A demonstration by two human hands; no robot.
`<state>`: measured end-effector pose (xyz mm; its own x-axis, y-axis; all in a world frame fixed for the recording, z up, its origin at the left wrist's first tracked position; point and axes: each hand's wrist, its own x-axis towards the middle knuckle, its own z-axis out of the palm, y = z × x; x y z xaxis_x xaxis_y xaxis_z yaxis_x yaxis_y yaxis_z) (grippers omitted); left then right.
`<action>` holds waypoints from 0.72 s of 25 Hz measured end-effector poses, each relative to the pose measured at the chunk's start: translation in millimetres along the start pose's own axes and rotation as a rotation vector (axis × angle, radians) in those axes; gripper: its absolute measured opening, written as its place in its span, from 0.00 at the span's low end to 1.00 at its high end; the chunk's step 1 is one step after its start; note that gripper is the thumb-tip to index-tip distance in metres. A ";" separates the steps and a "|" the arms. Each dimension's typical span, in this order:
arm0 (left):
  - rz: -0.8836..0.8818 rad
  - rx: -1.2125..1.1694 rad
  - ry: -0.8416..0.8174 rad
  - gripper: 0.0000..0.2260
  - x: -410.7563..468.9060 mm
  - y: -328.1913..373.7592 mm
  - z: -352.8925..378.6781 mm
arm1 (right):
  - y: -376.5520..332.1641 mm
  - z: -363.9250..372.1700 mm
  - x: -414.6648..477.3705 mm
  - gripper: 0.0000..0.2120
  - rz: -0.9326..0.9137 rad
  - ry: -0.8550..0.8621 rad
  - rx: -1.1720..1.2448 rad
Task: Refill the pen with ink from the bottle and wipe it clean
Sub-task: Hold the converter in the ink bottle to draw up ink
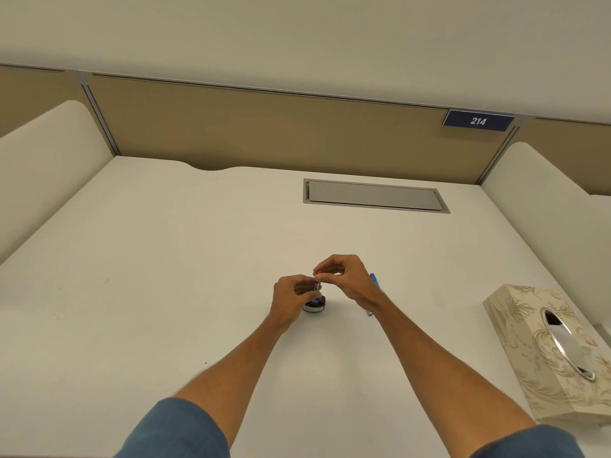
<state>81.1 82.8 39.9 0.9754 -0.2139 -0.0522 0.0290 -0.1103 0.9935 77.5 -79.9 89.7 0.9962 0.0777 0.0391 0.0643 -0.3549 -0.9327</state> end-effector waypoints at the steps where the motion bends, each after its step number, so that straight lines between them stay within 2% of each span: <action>1: 0.001 0.000 0.001 0.10 0.0 0.1 0.1 | -0.3 0.2 0.1 0.05 0.000 0.001 -0.004; 18: 0.003 -0.007 0.015 0.10 -0.7 -0.5 0.9 | -2.3 -1.9 -2.3 0.07 -0.004 0.019 -0.029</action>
<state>80.3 82.1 39.4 0.9787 -0.1999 -0.0476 0.0273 -0.1032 0.9943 75.2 -81.0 92.4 0.9968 0.0618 0.0499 0.0698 -0.3814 -0.9218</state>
